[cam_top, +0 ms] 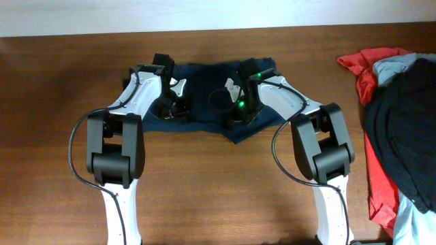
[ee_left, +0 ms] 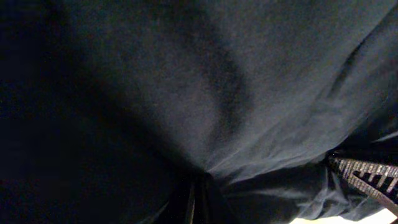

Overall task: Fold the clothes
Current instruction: 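Press and smooth the folded shorts inward with both grippers, then release and raise both grippers above the folded shorts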

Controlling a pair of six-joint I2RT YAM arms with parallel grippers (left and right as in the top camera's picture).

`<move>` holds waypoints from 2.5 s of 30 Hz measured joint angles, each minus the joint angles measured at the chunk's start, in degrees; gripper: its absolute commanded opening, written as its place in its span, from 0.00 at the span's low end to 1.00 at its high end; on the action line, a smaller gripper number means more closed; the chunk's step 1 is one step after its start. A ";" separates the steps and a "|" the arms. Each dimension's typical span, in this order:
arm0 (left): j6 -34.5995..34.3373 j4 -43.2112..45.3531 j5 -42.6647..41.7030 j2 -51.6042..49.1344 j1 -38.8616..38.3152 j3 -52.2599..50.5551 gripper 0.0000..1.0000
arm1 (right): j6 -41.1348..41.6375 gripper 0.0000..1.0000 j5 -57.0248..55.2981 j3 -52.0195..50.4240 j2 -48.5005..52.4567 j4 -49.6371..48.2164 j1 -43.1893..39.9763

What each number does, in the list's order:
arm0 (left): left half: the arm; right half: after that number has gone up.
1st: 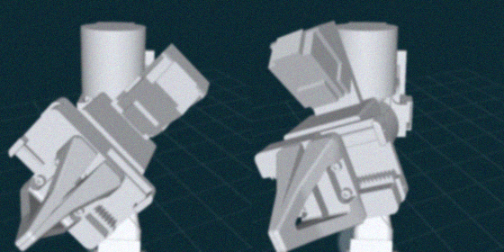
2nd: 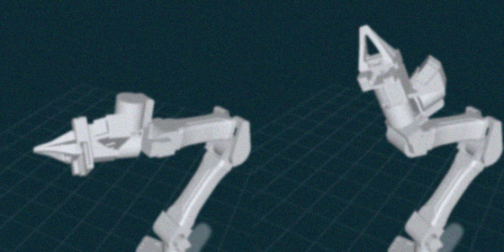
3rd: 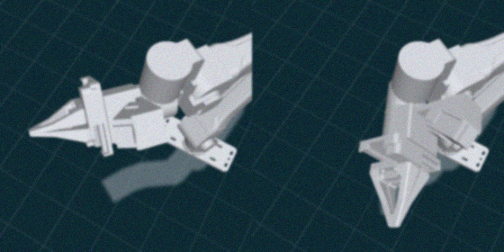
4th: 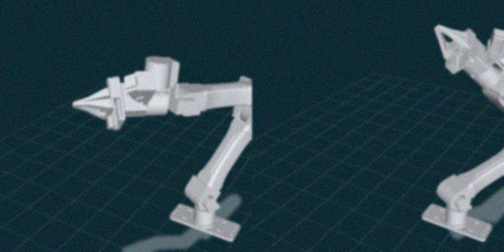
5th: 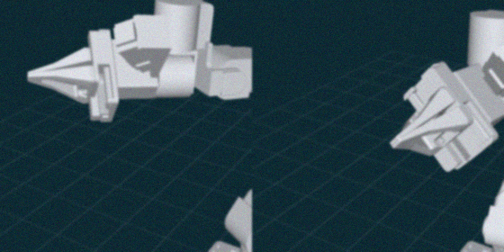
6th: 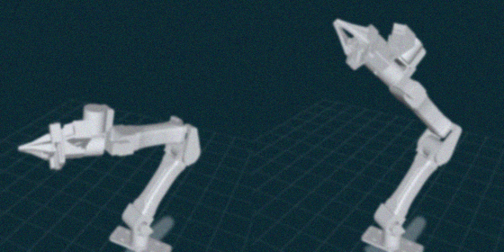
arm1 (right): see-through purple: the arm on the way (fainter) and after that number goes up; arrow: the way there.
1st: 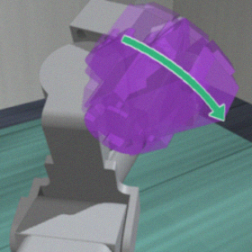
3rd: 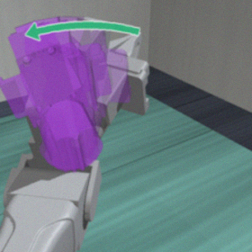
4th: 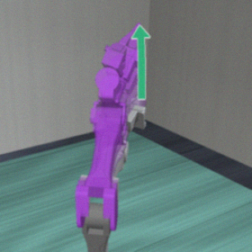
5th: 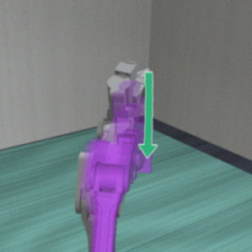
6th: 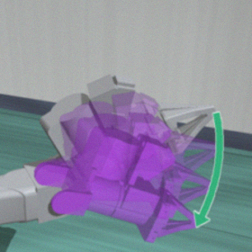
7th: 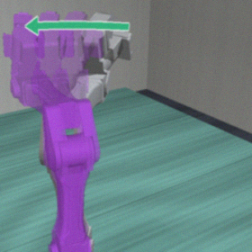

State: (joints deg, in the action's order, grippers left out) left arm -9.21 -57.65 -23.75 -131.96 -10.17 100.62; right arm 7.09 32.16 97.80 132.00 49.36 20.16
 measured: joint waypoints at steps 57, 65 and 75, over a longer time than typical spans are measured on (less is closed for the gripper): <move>-0.04 19.98 3.37 -4.98 2.75 12.85 0.00 | 2.21 0.04 -9.86 9.14 4.66 -27.91 -3.34; -0.02 20.15 10.03 -5.97 2.75 12.85 0.01 | 3.69 0.04 -14.01 9.14 7.93 -30.99 -6.43; 0.07 20.26 16.76 -6.29 2.73 12.85 0.01 | 4.17 0.04 -15.02 9.14 7.93 -28.65 -14.62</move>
State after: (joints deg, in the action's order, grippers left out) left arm -9.15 -37.39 -6.98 -138.26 -7.44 113.47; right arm 11.27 17.15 106.94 139.94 20.71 5.54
